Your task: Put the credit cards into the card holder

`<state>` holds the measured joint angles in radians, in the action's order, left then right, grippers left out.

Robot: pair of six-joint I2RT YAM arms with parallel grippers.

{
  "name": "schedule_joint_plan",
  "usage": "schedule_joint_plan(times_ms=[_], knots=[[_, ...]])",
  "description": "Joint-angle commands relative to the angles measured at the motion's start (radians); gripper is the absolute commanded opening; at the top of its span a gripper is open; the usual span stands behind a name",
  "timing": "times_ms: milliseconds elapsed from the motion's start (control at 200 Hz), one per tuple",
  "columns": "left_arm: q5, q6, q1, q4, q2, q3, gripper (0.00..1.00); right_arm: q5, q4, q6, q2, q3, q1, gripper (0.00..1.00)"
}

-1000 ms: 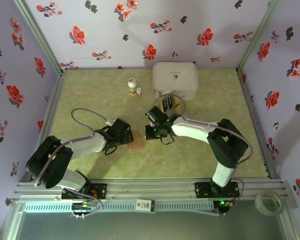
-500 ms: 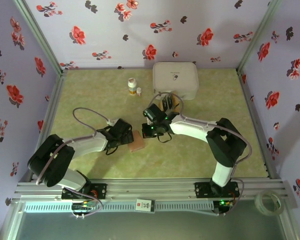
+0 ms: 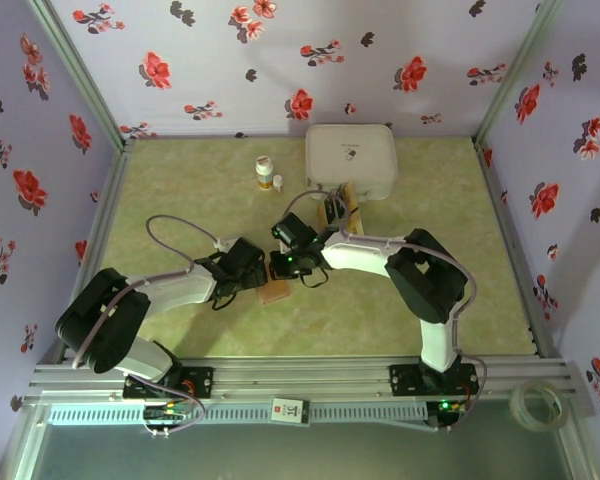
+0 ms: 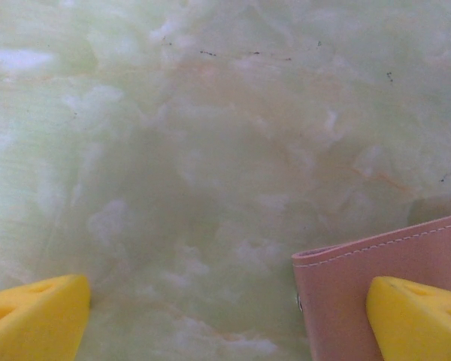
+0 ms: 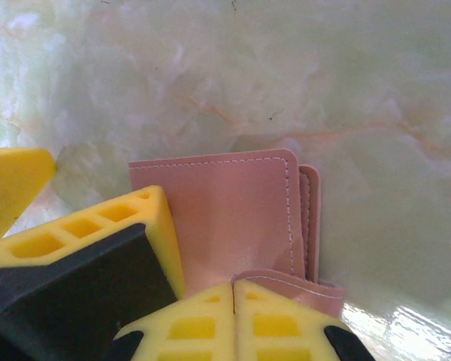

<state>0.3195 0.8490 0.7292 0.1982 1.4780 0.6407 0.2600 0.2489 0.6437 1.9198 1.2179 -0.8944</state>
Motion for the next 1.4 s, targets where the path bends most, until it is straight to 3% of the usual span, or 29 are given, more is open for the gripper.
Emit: schedule_joint_plan(times_ms=[0, 540, 1395], knots=[[-0.114, 0.036, 0.021, -0.006, 0.055, -0.027, 0.94, 0.018, -0.033, 0.032, 0.031, -0.002, -0.008, 0.0], [-0.093, 0.015, -0.031, 0.077, -0.049, -0.014, 0.94, -0.014, -0.043, 0.031, 0.034, -0.069, -0.018, 0.0], [-0.099, 0.002, -0.034, 0.03, 0.063, -0.041, 0.91, -0.055, 0.026, -0.027, 0.008, -0.066, -0.025, 0.0]])
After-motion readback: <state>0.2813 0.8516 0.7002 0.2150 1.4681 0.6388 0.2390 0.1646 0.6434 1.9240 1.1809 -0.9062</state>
